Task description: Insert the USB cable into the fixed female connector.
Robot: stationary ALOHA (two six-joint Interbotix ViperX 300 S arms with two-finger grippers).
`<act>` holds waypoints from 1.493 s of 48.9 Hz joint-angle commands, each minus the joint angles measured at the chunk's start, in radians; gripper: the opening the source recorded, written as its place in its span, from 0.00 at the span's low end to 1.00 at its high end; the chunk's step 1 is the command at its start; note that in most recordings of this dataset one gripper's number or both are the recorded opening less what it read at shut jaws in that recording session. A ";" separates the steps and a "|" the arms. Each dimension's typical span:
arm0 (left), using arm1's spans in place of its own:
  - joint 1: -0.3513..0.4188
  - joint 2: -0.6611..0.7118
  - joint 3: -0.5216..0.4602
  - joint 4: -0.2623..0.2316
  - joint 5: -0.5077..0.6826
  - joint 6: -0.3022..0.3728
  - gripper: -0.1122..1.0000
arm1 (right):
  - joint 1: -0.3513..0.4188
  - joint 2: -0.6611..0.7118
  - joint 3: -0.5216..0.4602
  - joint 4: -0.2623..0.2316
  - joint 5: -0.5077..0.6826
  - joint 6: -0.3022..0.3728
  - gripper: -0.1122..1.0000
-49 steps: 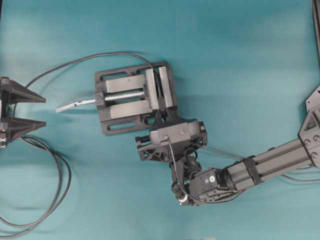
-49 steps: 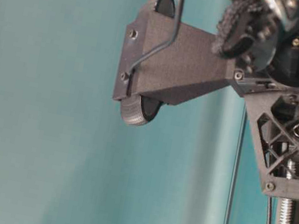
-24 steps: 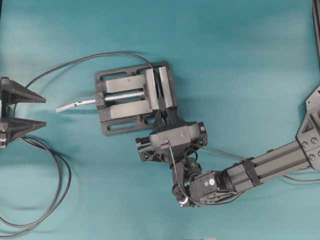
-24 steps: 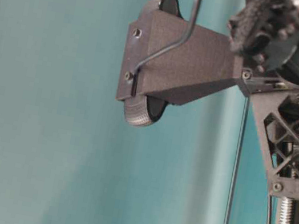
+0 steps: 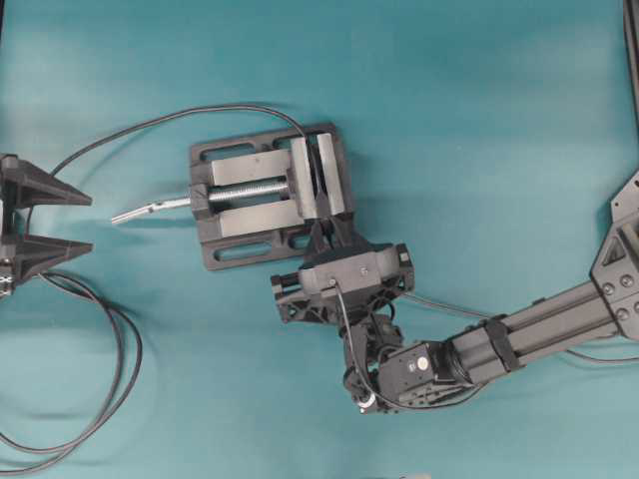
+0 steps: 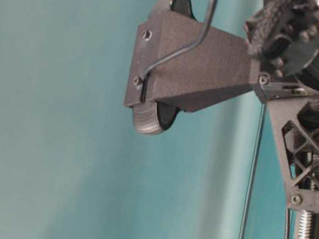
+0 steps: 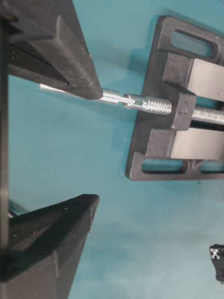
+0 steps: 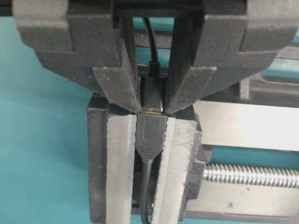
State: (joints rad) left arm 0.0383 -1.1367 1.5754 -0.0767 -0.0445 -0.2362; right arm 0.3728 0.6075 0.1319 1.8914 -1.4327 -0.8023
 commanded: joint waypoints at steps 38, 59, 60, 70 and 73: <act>0.002 0.008 -0.014 0.003 -0.005 -0.014 0.98 | 0.014 -0.044 0.000 -0.029 0.012 0.000 0.62; 0.003 0.009 -0.014 0.003 -0.005 -0.014 0.98 | 0.137 -0.144 0.094 -0.029 0.043 -0.008 0.62; 0.003 0.009 -0.014 0.003 -0.005 -0.012 0.98 | 0.137 -0.153 0.103 -0.029 0.052 -0.008 0.62; 0.003 0.009 -0.014 0.003 -0.005 -0.014 0.98 | 0.137 -0.262 0.256 -0.029 0.192 0.003 0.62; 0.003 0.009 -0.014 0.003 -0.005 -0.014 0.98 | 0.138 -0.299 0.307 -0.032 0.221 0.003 0.62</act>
State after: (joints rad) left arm 0.0383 -1.1367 1.5754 -0.0752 -0.0445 -0.2362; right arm 0.5093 0.3896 0.3973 1.8715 -1.2395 -0.8007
